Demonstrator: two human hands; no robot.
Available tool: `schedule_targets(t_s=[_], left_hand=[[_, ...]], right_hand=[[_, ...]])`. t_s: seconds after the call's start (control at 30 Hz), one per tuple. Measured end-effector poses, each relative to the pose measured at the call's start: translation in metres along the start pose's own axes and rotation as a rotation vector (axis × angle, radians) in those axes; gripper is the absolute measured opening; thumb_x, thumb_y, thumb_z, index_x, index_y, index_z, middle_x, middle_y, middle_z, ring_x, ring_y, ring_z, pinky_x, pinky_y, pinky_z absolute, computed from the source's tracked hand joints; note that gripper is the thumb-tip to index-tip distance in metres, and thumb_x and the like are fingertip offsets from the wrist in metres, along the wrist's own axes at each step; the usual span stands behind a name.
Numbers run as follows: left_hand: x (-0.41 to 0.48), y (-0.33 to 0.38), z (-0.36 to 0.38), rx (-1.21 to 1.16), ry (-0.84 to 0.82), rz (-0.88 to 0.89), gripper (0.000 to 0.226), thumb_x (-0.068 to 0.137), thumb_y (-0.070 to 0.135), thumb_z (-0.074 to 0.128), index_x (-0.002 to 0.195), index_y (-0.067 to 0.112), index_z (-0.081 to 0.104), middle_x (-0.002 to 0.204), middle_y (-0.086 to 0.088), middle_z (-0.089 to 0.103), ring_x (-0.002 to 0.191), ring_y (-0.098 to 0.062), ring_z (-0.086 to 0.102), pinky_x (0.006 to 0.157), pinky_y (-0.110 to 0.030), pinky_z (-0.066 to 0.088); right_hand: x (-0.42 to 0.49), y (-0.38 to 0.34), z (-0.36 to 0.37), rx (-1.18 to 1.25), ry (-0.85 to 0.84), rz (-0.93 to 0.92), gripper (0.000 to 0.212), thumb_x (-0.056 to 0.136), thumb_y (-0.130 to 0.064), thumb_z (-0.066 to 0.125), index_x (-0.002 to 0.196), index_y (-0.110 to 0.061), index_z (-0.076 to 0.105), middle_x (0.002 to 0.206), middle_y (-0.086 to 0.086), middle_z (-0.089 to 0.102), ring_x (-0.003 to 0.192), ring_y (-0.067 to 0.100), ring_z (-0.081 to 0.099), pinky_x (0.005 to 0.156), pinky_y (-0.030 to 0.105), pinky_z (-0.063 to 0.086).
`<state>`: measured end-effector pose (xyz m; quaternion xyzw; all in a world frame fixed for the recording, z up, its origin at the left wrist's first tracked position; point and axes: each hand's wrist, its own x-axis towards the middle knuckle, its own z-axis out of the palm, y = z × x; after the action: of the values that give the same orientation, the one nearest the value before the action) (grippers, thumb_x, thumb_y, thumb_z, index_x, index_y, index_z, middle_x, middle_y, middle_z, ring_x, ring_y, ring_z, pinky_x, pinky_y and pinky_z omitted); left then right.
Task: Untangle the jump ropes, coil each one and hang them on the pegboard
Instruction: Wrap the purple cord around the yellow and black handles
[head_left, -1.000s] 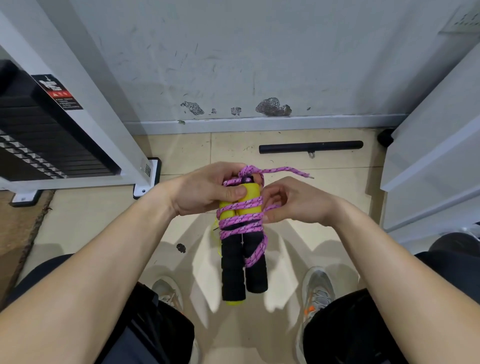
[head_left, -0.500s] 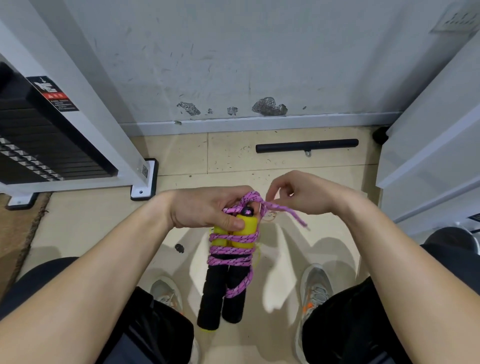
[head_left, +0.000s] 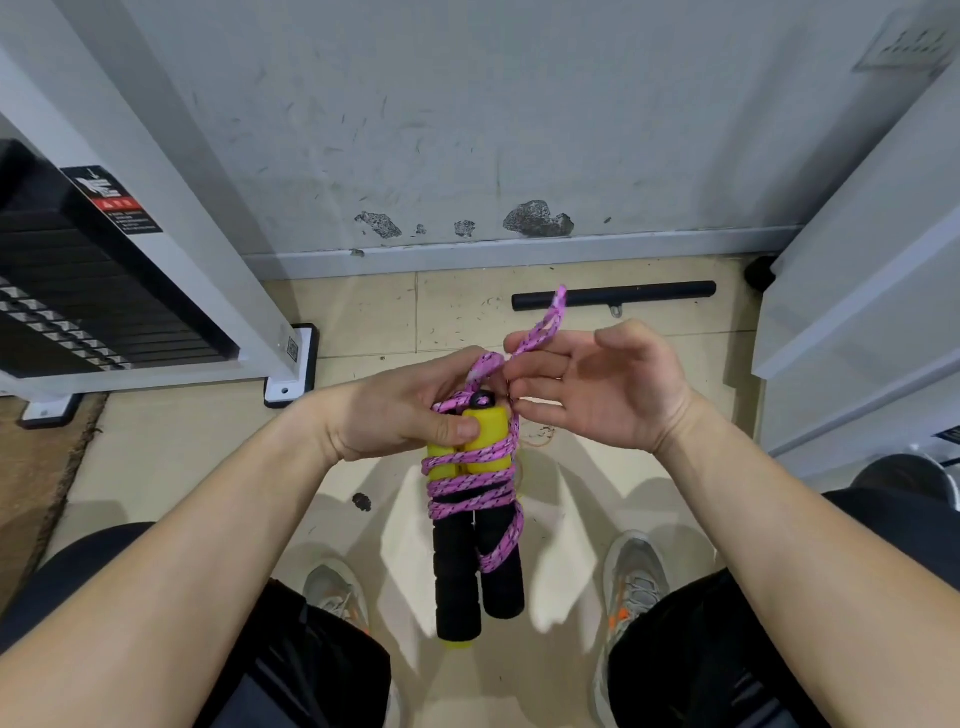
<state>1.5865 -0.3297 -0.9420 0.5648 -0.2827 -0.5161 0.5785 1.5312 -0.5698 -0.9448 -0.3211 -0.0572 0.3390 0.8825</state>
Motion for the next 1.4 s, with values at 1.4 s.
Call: schedule_targets(t_s=[1.4], left_hand=[[0.009, 0.002, 0.015, -0.013, 0.364, 0.0, 0.047, 0.097, -0.003, 0.053, 0.138, 0.012, 0.038, 0.115, 0.009, 0.063, 0.111, -0.01, 0.058, 0.091, -0.027, 0.051]], right_hand=[[0.029, 0.029, 0.018, -1.22, 0.886, -0.303, 0.015, 0.096, -0.034, 0.065, 0.093, -0.026, 0.077, 0.063, -0.027, 0.063, 0.058, -0.002, 0.056, 0.061, 0.025, 0.043]])
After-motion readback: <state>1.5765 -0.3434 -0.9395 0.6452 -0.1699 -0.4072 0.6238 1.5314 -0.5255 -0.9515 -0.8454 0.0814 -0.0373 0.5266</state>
